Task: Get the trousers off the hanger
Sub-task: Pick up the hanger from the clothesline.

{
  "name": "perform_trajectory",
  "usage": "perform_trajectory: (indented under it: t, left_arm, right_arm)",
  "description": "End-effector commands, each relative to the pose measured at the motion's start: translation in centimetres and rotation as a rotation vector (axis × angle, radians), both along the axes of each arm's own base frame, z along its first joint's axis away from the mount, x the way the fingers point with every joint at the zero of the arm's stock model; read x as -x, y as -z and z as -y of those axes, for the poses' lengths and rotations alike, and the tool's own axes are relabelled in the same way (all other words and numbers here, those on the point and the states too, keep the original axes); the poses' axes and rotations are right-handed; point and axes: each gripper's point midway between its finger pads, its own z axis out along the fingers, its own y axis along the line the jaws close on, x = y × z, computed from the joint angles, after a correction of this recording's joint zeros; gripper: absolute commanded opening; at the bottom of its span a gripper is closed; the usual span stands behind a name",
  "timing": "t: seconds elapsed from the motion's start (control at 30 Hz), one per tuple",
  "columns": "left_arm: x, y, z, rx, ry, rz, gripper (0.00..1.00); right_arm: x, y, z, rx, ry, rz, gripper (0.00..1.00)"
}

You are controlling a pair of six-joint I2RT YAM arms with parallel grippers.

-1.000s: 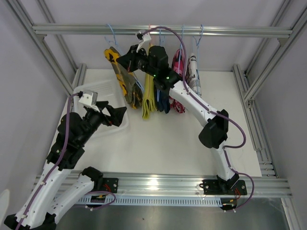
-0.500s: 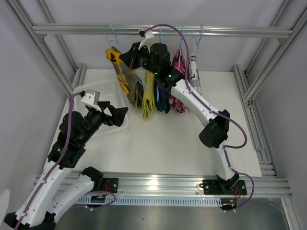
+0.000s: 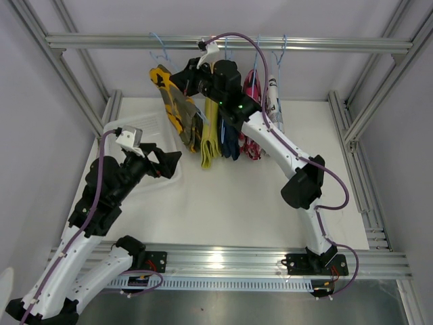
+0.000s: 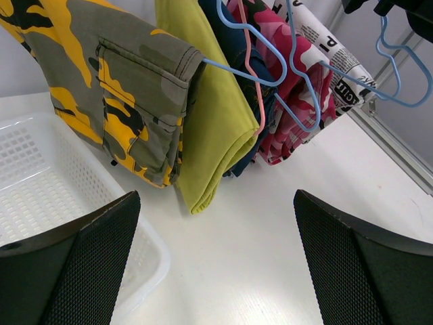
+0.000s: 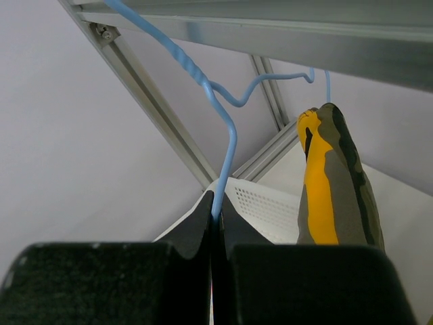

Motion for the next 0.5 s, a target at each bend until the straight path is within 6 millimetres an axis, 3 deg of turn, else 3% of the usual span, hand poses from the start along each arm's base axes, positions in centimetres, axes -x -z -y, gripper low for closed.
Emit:
perform_trajectory:
  t: [0.0, 0.47]
  left_arm:
    - [0.3, -1.8, 0.3, 0.017, 0.021, 0.038, 0.99]
    - [0.1, -1.4, 0.5, 0.012, 0.024, 0.025, 0.99]
  right_arm:
    - [5.4, -24.0, 12.1, -0.486, 0.185, 0.450, 0.00]
    - [7.6, -26.8, 14.2, -0.543, 0.173, 0.495, 0.00]
